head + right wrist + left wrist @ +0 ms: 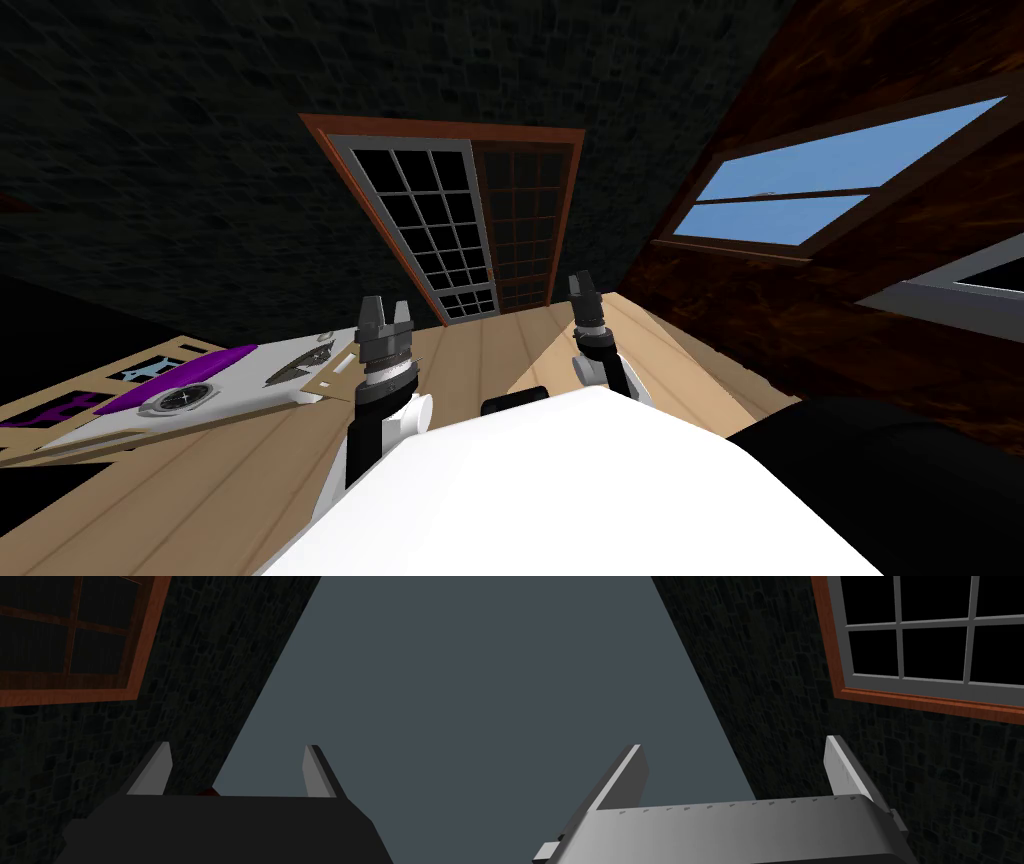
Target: Pull the door open
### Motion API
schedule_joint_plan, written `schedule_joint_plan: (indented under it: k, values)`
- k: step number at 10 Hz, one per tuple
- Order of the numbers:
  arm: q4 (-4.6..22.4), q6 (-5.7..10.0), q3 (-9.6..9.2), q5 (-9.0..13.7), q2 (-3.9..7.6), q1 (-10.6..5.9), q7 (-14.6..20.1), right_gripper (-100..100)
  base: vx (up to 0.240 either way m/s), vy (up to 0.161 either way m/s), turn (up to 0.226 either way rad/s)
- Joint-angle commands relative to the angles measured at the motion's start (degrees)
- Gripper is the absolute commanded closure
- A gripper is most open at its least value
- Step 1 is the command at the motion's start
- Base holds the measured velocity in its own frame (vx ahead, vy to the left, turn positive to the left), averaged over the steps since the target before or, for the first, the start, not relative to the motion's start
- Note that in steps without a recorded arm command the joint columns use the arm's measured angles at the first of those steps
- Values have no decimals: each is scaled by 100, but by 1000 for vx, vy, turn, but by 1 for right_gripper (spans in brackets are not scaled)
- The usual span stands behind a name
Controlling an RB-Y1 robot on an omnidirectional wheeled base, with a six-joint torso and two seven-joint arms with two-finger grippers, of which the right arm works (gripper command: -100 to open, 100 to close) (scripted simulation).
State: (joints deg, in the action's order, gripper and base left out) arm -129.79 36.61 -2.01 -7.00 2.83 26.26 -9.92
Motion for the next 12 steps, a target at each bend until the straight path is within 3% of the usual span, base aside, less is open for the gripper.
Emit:
schedule_joint_plan:
  k: [1, 3, 12]
  values:
    - [184, 45, 88, -50, 47, -10, -141, -100, 36, 65, 89]
    - [305, 75, 145, -83, 74, -16, -233, -100, 164, 17, 13]
    - [1421, 351, 676, -387, 233, -78, -1088, -100, 175, 46, 51]
